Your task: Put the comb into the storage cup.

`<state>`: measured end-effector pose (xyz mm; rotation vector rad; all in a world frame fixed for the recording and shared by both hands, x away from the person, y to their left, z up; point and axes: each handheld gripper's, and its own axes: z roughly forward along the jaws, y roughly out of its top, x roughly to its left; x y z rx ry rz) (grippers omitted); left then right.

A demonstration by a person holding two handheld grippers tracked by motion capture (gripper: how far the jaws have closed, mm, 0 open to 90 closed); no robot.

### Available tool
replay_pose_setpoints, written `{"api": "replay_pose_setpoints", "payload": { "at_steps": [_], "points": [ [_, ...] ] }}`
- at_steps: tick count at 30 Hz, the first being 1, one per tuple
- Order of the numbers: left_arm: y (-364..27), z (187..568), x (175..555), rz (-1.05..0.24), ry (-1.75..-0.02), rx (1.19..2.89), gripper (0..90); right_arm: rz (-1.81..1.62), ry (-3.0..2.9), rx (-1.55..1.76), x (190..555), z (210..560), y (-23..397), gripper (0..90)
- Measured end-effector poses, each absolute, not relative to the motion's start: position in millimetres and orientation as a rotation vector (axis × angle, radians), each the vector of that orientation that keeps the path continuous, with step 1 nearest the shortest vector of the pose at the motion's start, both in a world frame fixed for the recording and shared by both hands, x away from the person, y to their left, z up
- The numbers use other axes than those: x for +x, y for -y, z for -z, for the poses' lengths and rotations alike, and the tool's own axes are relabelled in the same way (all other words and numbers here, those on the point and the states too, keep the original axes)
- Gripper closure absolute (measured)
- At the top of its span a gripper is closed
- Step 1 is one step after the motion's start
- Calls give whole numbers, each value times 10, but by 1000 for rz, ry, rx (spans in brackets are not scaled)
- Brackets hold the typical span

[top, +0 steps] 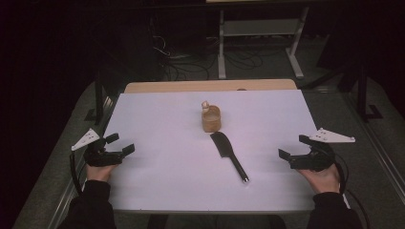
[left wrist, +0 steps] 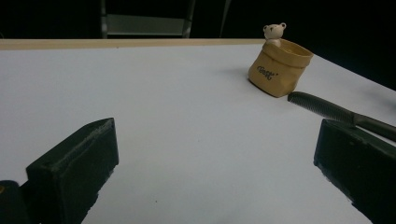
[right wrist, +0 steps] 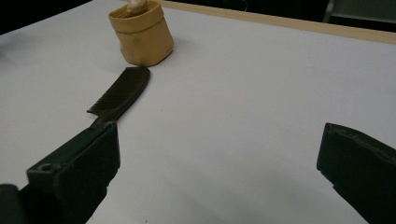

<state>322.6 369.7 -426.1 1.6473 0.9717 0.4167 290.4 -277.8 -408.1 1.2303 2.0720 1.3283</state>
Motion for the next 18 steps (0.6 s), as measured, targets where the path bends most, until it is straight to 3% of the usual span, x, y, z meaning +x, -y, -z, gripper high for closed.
{"api": "replay_pose_setpoints", "payload": {
  "at_steps": [18],
  "points": [
    [-3682, 4268, 3243, -416, -966, 1658, 0, -1336, -2066, 1238, 2886, 4063, 2817, 0]
  ]
}}
